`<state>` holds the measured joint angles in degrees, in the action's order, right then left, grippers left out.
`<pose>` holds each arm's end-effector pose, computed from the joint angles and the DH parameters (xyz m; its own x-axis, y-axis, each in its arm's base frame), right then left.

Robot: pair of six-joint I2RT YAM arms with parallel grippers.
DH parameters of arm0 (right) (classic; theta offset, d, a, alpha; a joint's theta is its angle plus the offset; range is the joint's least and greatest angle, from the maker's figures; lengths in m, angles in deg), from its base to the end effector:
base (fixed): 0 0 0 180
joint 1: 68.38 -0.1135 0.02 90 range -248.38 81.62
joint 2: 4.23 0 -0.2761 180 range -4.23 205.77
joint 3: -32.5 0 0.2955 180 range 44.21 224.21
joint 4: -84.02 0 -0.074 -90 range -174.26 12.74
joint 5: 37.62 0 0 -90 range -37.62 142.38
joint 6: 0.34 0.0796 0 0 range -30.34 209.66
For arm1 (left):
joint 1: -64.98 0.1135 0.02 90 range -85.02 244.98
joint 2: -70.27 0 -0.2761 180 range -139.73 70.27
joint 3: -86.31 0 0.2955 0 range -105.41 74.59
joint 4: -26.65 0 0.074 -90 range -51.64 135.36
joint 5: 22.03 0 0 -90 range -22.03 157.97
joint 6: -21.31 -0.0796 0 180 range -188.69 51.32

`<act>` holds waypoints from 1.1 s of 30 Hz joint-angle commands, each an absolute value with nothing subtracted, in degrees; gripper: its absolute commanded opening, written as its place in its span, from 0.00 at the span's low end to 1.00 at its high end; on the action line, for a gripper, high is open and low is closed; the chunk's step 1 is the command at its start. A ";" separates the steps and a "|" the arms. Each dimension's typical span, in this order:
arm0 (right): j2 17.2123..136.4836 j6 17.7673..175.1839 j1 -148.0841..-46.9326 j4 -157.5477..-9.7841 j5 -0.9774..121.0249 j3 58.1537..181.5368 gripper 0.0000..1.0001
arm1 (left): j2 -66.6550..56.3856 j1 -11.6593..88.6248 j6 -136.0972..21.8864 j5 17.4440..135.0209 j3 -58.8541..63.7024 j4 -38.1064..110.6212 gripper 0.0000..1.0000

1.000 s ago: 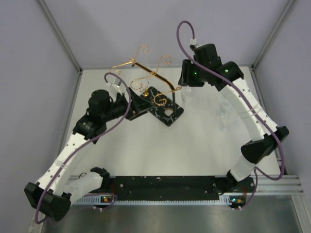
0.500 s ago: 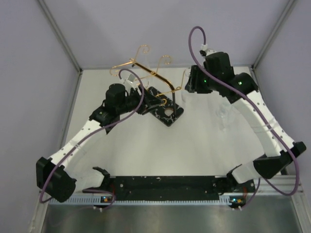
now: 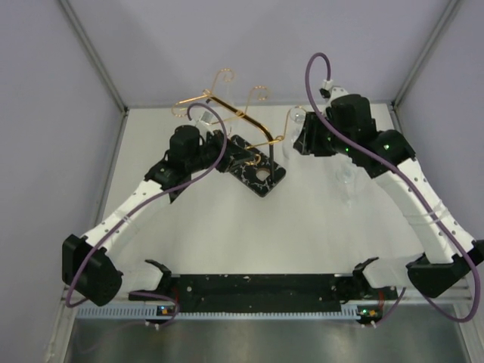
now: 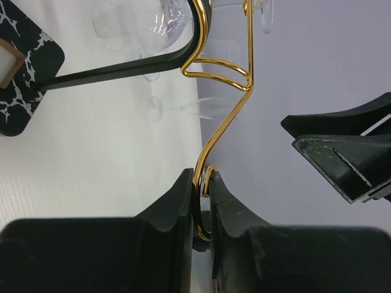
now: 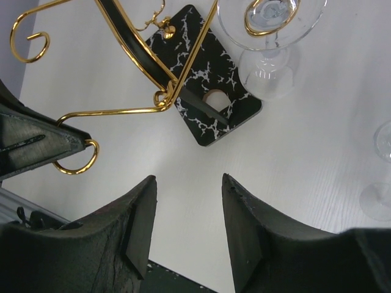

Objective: Take the wine glass off the wine glass rack

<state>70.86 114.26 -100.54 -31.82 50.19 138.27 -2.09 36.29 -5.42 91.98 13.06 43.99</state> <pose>0.2820 0.1737 0.4464 -0.6348 0.0922 -0.7671 -0.2647 0.9068 0.3280 0.3112 -0.2072 0.3397 -0.8091 -0.4872 -0.3285 0.1294 0.3976 -0.9084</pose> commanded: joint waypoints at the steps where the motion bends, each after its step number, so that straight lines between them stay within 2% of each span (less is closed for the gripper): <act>1: 68.28 114.01 -101.25 -34.95 50.98 136.59 0.47 | -1.36 35.98 -7.33 91.08 10.34 41.96 0.08; 3: 68.19 114.01 -101.17 -35.22 51.06 136.15 0.47 | -0.84 36.07 -8.12 91.44 10.43 43.28 0.00; 15: 67.14 114.01 -101.17 -35.57 51.42 135.62 0.47 | 0.31 40.45 -13.13 102.24 12.19 43.02 0.00; 27: 67.49 113.92 -101.25 -35.48 52.21 136.14 0.47 | -0.04 49.25 -18.05 125.08 13.42 38.80 0.00; 33: 67.92 113.83 -101.34 -34.78 53.79 137.64 0.48 | -1.18 50.83 -24.91 131.94 10.79 43.90 0.00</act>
